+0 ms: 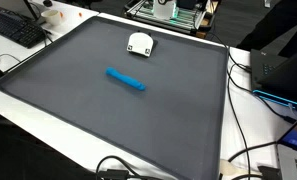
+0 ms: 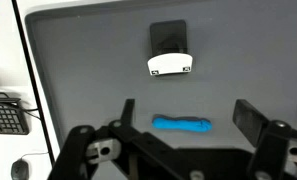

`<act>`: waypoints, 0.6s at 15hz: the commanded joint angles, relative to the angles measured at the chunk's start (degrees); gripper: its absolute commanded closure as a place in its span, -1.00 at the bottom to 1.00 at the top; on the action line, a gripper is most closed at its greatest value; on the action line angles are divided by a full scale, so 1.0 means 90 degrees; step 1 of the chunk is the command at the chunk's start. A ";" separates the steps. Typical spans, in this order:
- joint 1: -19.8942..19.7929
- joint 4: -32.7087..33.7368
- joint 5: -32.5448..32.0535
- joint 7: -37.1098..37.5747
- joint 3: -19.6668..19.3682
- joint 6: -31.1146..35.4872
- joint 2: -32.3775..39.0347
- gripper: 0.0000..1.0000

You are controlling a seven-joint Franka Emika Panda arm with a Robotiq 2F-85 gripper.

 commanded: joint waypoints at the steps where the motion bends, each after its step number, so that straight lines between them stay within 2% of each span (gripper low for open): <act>1: 0.0092 0.0015 -0.0027 0.0024 -0.0075 -0.0015 0.0010 -1.00; 4: 0.0019 -0.0190 0.0194 0.0255 -0.0165 0.0092 0.0063 -1.00; 7: -0.0046 -0.0713 0.0634 0.1022 -0.0243 0.0445 0.0030 -1.00; 9: -0.0083 -0.1226 0.0936 0.1459 -0.0272 0.1073 -0.0049 -1.00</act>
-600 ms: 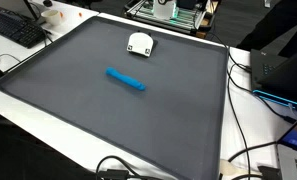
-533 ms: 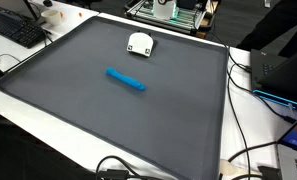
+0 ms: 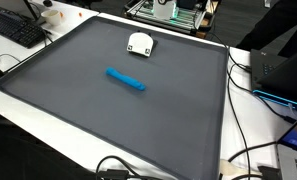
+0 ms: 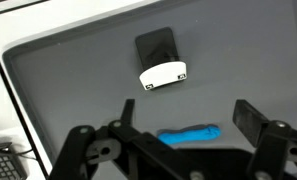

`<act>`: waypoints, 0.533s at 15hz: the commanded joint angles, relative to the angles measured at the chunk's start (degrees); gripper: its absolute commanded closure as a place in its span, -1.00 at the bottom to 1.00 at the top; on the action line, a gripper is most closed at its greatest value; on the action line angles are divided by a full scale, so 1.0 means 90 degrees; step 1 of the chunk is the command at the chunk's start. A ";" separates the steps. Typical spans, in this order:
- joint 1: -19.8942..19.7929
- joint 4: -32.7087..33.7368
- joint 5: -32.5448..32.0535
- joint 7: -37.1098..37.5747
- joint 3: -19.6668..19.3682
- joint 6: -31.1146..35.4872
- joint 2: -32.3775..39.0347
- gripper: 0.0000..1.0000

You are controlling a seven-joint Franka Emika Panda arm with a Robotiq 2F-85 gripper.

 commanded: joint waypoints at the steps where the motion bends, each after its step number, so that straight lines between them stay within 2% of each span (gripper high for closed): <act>1: -0.0056 -0.0977 0.0648 0.0782 -0.0071 0.0963 -0.0186 -1.00; 8: -0.0148 -0.2491 0.1800 0.1988 -0.0058 0.3131 0.0044 -1.00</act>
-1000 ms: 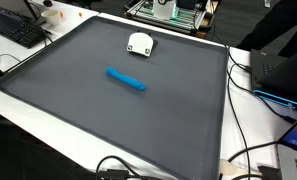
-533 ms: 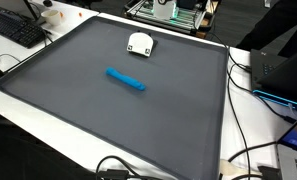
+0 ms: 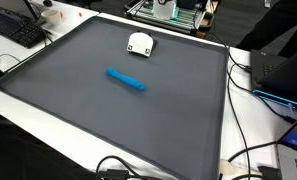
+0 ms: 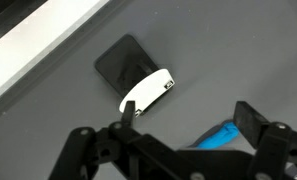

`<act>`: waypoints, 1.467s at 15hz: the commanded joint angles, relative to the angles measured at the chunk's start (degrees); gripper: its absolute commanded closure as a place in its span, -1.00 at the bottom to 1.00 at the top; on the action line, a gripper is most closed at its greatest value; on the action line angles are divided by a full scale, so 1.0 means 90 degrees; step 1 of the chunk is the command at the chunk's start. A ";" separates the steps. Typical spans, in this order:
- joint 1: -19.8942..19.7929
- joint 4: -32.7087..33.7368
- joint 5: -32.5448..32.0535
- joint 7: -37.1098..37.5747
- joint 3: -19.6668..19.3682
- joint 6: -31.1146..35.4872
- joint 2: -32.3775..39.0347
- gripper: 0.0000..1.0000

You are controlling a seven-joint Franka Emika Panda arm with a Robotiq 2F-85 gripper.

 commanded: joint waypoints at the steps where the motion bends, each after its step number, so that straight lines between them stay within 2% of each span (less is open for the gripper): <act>1: 0.0007 -0.0750 0.0744 0.0536 -0.0030 0.0980 0.0097 -1.00; 4: 0.0072 -0.1093 0.1268 0.0781 -0.0025 0.1773 0.0370 -1.00; 8: 0.0167 -0.1250 0.1623 0.1030 -0.0002 0.2411 0.0865 -1.00; 16: 0.0311 -0.1293 0.2092 0.1457 -0.0055 0.3204 0.1679 -1.00; 22: 0.0345 -0.1325 0.2065 0.1759 -0.0051 0.3702 0.1994 -1.00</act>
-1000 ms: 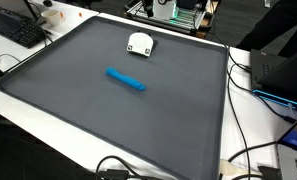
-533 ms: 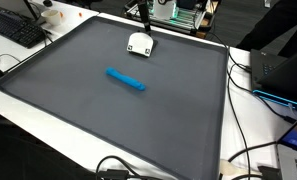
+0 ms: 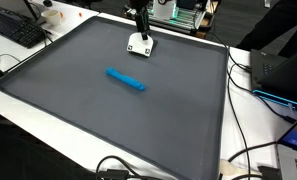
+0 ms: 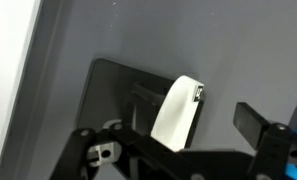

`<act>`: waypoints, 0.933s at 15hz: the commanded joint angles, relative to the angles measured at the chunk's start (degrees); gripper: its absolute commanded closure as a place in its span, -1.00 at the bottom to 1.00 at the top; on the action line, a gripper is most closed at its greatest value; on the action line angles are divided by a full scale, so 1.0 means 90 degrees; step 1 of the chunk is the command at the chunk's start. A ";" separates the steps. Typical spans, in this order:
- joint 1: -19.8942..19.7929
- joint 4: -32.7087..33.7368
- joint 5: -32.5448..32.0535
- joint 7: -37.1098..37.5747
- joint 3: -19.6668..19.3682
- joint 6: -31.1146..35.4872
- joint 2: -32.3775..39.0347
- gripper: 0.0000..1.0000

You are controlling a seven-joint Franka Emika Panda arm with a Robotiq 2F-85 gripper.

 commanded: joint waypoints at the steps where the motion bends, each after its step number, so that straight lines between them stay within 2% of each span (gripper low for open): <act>1: 0.0127 -0.0086 0.0174 0.0169 -0.0052 0.0412 0.0153 -1.00; 6: 0.0140 -0.0101 0.0095 0.0414 -0.0051 0.0787 0.0305 -1.00; 8: 0.0147 -0.0098 0.0105 0.0465 -0.0050 0.0869 0.0347 -0.84; 9: 0.0152 -0.0101 0.0089 0.0511 -0.0050 0.0917 0.0366 -0.61; 11: 0.0161 -0.0101 0.0105 0.0534 -0.0051 0.0986 0.0398 -0.39; 12: 0.0164 -0.0098 0.0125 0.0538 -0.0051 0.1004 0.0408 -0.10; 14: 0.0167 -0.0099 0.0155 0.0561 -0.0050 0.1043 0.0419 0.26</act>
